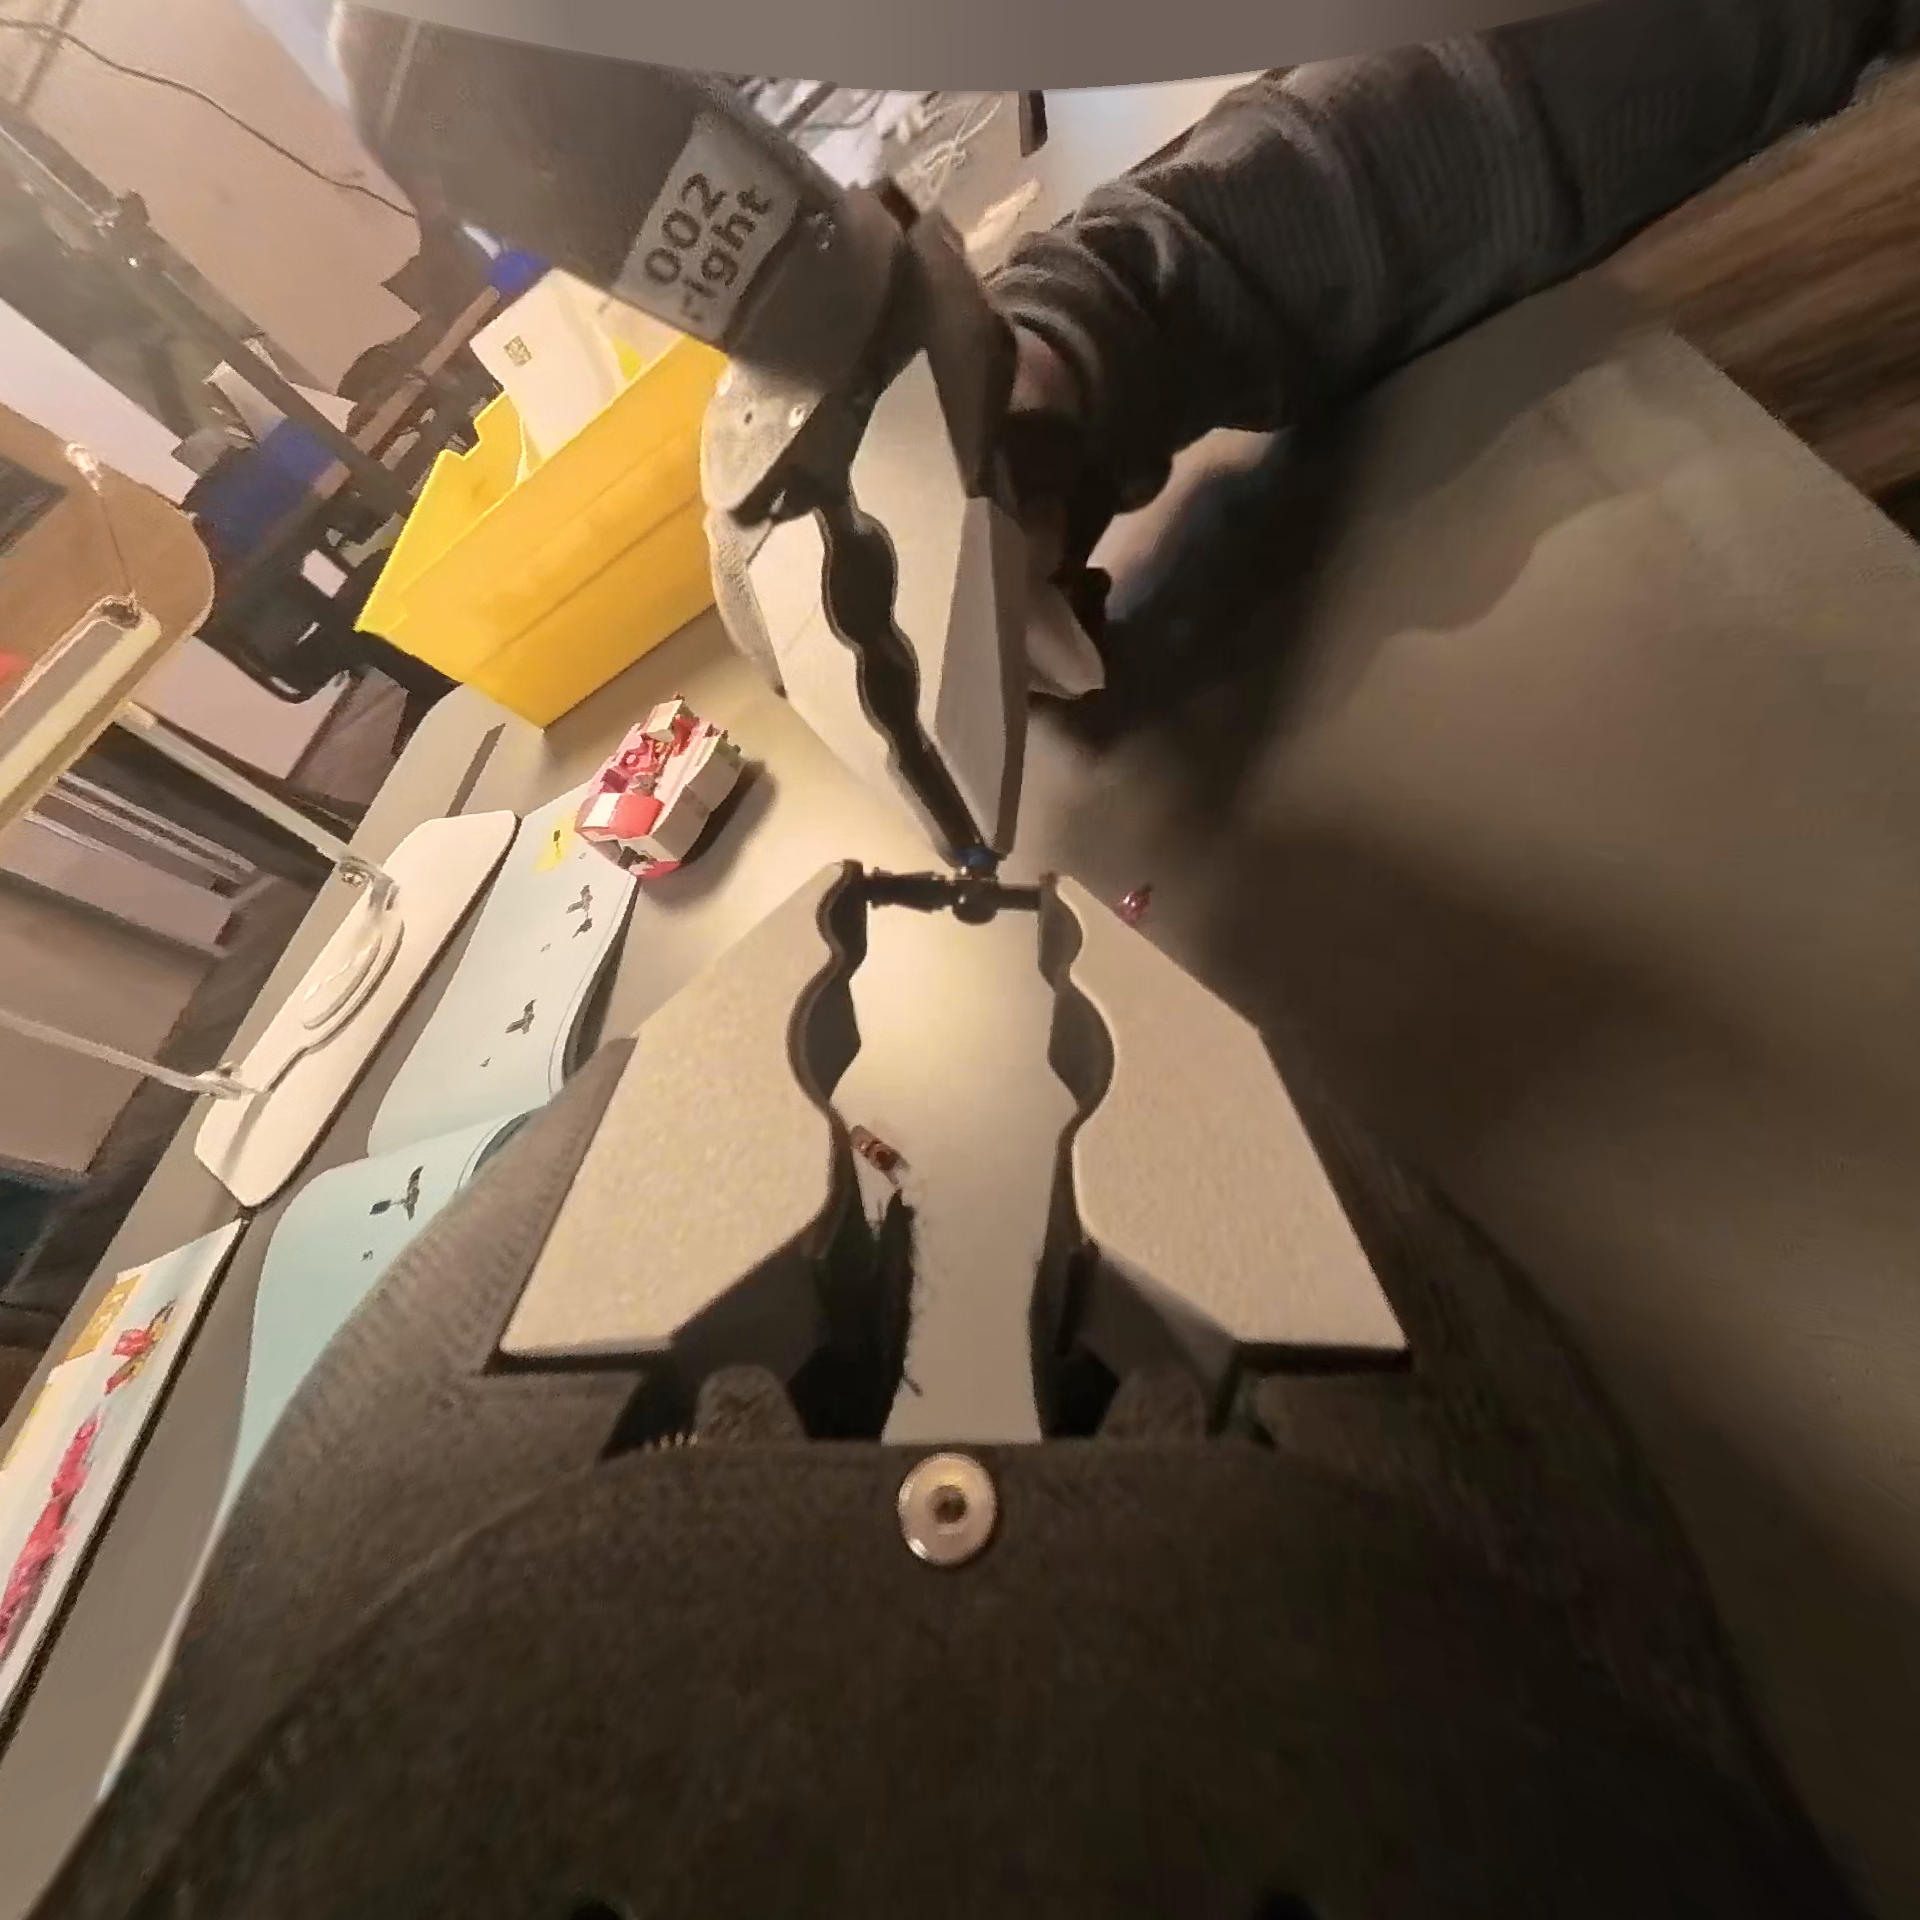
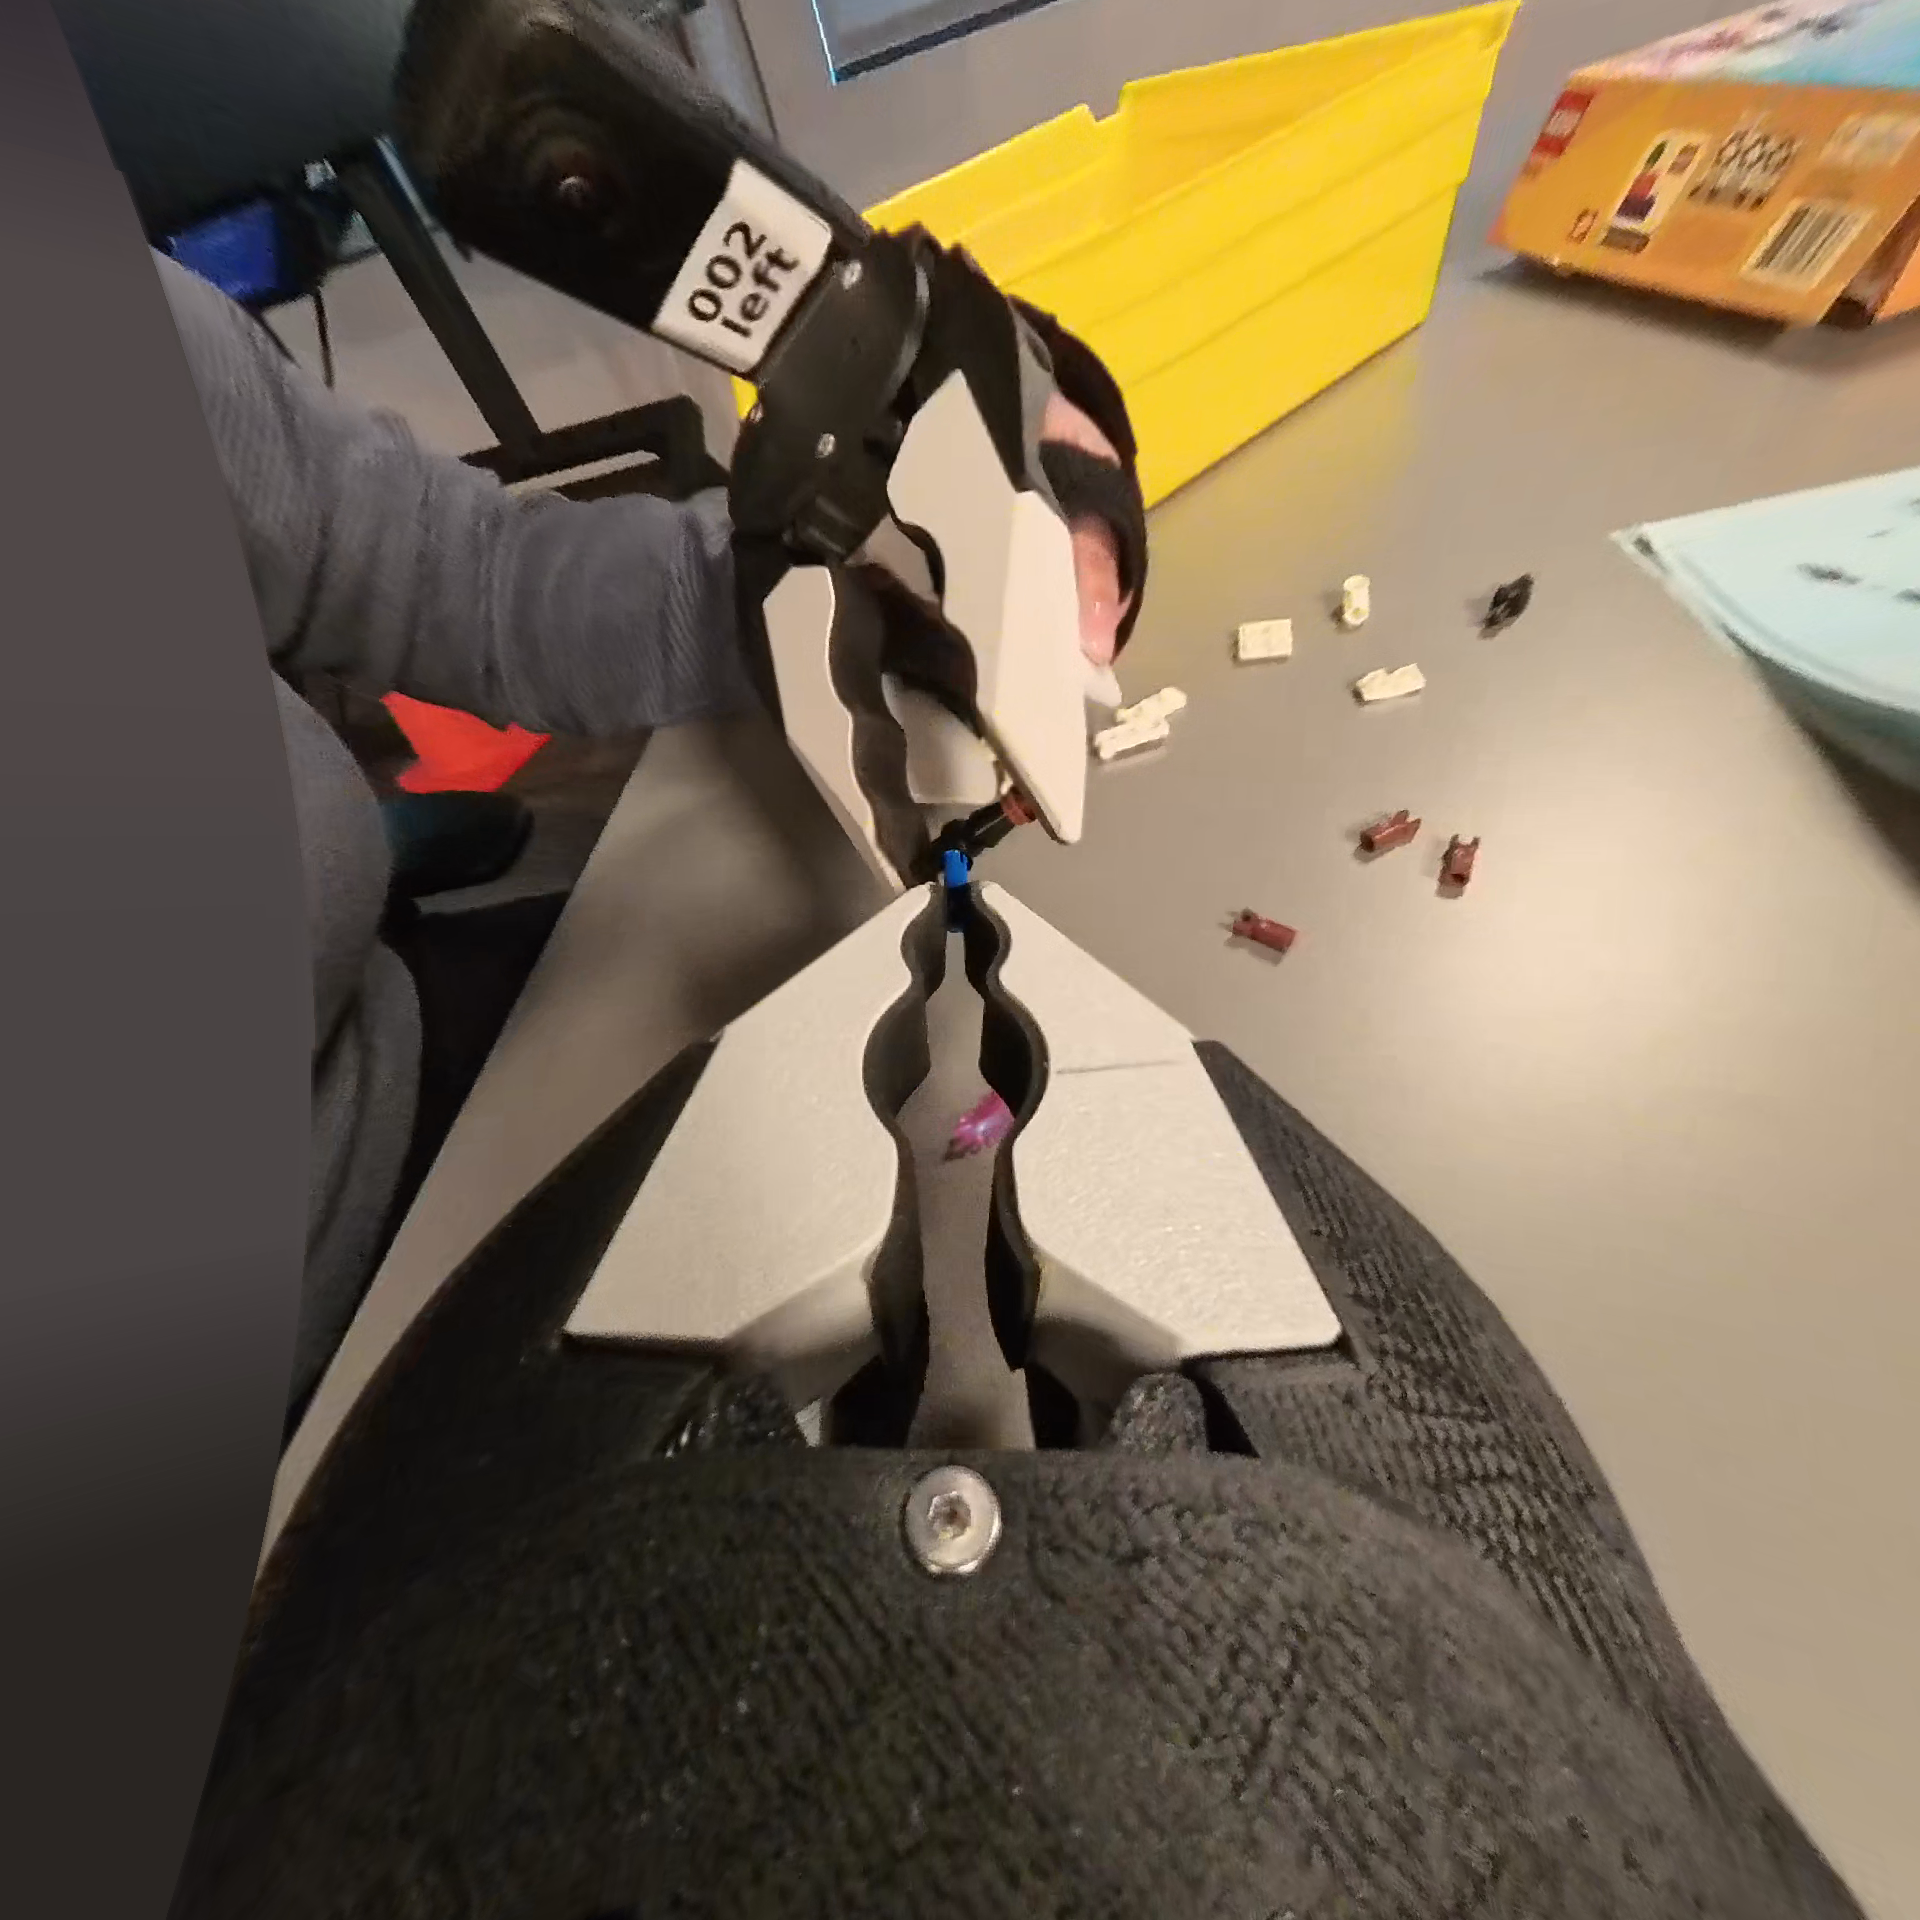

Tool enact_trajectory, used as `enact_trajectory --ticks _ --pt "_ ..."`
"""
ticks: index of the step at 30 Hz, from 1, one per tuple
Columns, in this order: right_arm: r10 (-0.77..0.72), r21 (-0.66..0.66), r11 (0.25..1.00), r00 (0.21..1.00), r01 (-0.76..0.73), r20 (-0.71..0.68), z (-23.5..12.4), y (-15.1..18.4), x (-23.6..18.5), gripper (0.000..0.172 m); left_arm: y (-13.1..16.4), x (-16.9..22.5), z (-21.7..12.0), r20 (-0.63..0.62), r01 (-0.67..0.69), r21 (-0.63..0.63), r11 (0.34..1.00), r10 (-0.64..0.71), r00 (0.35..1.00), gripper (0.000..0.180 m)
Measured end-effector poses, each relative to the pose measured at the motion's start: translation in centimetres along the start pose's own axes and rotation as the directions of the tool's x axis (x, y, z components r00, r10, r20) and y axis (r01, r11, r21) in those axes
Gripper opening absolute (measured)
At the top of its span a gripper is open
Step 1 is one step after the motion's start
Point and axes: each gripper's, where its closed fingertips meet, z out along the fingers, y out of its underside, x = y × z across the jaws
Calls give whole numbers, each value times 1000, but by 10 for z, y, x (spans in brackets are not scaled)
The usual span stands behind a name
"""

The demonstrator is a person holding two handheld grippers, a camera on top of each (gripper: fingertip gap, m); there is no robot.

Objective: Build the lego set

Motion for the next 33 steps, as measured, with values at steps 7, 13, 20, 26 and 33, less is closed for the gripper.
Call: enact_trajectory --ticks 7,13,20,26,33 --pt "-196 -113 977 970 180 -146 3 7 10 1 13 -2 3 18 -1 -84 996 2 1000 32" --pt "-384 -326 900 879 289 -283 5 22 28 0 35 -5 10 52 -53 -246 968 68 996 32" --pt "-403 -373 885 860 279 -314 6 25 33 0 40 -7 12 68 -92 -293 952 117 991 32" --pt "-377 -319 906 873 278 -309 3 19 30 0 35 -10 12 92 -104 -275 956 134 987 32" --pt "-406 -350 889 863 296 -301 5 23 31 0 40 -6 15 78 -146 -317 937 179 981 32"
